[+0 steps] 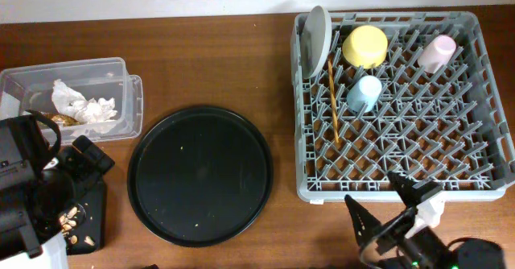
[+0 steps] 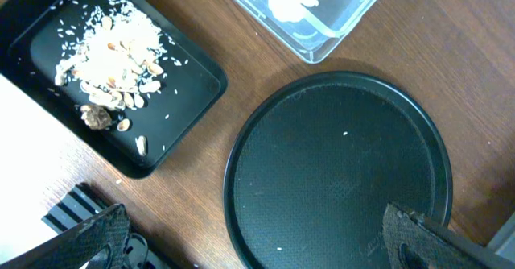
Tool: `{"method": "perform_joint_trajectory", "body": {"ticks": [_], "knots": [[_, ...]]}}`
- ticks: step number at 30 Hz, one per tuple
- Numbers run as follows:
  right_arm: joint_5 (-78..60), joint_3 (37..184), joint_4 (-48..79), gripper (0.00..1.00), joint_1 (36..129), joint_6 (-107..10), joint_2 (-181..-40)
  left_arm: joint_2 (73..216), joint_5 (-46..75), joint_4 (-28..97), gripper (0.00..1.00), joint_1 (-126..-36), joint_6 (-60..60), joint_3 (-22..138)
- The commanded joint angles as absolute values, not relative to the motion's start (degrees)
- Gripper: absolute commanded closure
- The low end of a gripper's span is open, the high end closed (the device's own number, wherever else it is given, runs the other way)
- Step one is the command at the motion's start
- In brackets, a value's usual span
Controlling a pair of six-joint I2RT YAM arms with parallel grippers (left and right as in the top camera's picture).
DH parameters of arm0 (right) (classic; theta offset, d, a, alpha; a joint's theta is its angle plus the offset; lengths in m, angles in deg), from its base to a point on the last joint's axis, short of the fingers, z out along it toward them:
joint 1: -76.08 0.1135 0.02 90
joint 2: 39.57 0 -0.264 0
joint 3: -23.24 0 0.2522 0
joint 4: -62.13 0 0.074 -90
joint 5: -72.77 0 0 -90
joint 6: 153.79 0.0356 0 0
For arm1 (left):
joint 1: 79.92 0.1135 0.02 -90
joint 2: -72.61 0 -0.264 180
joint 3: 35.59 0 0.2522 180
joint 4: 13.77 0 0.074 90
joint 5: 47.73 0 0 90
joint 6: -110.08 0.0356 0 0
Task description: Sort waste into correct bins and load items into the dishwasher rack
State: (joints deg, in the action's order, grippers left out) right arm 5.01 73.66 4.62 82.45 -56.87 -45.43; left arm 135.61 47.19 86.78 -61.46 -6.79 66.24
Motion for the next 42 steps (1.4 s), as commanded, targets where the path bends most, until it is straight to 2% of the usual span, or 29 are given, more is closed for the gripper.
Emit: {"method": "perform_joint_trajectory", "body": {"ticks": [1,7,12,15,19,23,26,28,31,42], "knots": [[11.7,62.3,15.3,0.02,78.8,-58.0,-39.8,135.4,47.2,86.7,0.01,-61.1,-7.3,66.5],[12.3,45.9,45.0,0.02,77.9,-58.0,-39.8,135.4,47.2,86.7,0.01,-61.1,-7.3,66.5],[6.3,37.8,57.3,0.02,77.8,-58.0,-39.8,135.4,47.2,86.7,0.01,-61.1,-7.3,66.5],[0.4,37.3,56.6,0.02,77.8,-58.9,-39.8,135.4,47.2,86.7,0.01,-61.1,-7.3,66.5],[-1.9,37.3,48.3,0.02,77.8,-70.9,-39.8,135.4,47.2,86.7,0.01,-61.1,-7.3,66.5],[-9.0,37.3,44.6,0.02,77.5,-70.1,-39.8,135.4,47.2,86.7,0.01,-61.1,-7.3,66.5],[-18.5,37.3,43.8,0.02,76.3,-57.7,-39.8,135.4,47.2,86.7,0.01,-61.1,-7.3,66.5],[-22.4,37.3,44.1,0.02,76.3,-58.1,-39.8,135.4,47.2,86.7,0.01,-61.1,-7.3,66.5],[-22.4,37.3,44.0,0.02,76.3,-67.7,-39.8,135.4,47.2,86.7,0.01,-61.1,-7.3,66.5],[-21.8,37.3,44.1,0.02,76.3,-67.9,-39.8,135.4,47.2,86.7,0.01,-61.1,-7.3,66.5]]}}
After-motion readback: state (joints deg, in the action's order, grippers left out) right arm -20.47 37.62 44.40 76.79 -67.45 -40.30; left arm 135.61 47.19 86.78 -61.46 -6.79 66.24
